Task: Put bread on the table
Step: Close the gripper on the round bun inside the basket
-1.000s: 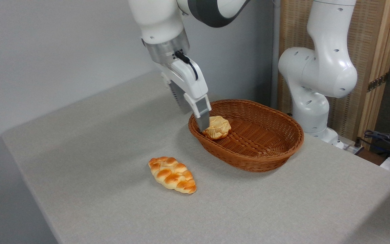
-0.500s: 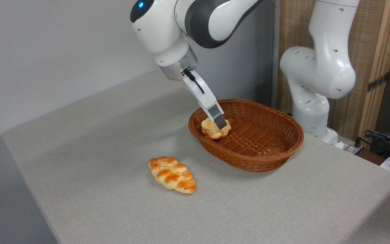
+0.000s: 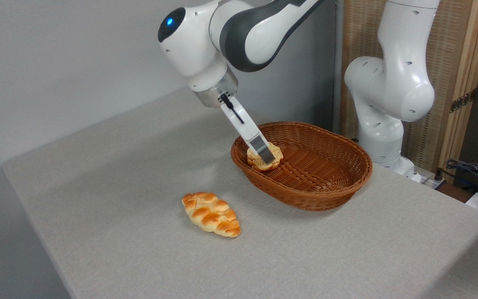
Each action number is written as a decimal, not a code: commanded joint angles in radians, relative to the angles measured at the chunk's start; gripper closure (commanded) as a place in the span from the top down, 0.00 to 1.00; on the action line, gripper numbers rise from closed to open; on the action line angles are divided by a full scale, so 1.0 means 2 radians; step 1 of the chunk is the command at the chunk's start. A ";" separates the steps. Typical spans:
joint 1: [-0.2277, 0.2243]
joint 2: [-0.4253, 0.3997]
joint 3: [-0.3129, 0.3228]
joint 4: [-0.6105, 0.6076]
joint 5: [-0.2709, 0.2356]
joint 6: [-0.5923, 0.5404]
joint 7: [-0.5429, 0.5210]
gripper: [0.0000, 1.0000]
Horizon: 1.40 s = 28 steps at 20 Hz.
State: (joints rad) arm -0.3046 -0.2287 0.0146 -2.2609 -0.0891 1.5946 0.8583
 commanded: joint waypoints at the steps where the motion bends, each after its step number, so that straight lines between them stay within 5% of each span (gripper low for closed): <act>1: -0.013 0.015 0.004 0.000 -0.001 0.012 0.006 1.00; 5: -0.013 0.019 0.004 0.000 0.002 0.013 0.006 0.99; 6: -0.013 0.019 0.004 0.000 0.010 0.013 0.006 0.92; 8: -0.013 0.019 0.004 0.000 0.013 0.013 0.007 0.61; 11: -0.012 0.019 0.004 0.001 0.013 0.012 0.007 0.42; 28: -0.009 0.005 0.013 0.050 0.014 -0.046 0.026 0.44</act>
State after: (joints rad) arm -0.3194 -0.2057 0.0260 -2.2279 -0.0719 1.5714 0.8877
